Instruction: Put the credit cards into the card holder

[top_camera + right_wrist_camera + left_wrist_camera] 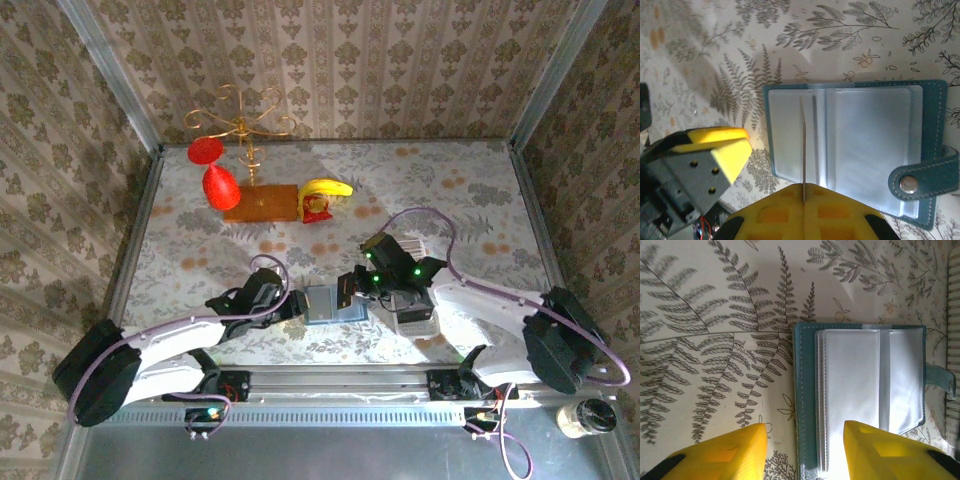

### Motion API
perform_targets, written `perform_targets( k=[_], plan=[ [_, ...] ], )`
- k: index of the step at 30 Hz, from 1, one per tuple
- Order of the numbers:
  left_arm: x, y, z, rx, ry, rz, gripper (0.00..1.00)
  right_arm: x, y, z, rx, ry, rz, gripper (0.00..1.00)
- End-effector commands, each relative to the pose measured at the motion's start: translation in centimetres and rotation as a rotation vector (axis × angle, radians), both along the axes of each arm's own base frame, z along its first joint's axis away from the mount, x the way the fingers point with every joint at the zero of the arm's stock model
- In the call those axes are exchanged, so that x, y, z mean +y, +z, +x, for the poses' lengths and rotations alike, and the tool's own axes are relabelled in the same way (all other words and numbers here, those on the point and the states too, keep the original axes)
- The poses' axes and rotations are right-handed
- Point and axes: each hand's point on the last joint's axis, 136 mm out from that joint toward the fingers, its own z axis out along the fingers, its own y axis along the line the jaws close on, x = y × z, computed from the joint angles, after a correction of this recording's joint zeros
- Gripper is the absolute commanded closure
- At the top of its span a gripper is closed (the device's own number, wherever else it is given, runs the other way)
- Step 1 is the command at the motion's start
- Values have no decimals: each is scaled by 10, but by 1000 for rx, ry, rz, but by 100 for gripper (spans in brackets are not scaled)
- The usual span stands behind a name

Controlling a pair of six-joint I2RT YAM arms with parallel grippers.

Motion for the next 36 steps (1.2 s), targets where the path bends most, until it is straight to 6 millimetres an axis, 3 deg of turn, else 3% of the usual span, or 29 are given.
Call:
perform_targets(
  k=[1,9,19,25,36],
  plan=[
    [-19,14,6,-13,-38,-60,54,11,-6,9,9,-36,31,100],
    [-22,3,2,1,-68,-10,56,10,-33,9,26,-15,-13,100],
    [-20,-11,-5,2,-89,87,61,9,-47,5,31,-8,-8,100],
    [-7,-19,-6,3,-72,177,67,10,-44,4,21,-10,12,100],
    [-8,-25,-7,0,-86,221,72,14,-42,2,20,-21,59,100]
  ],
)
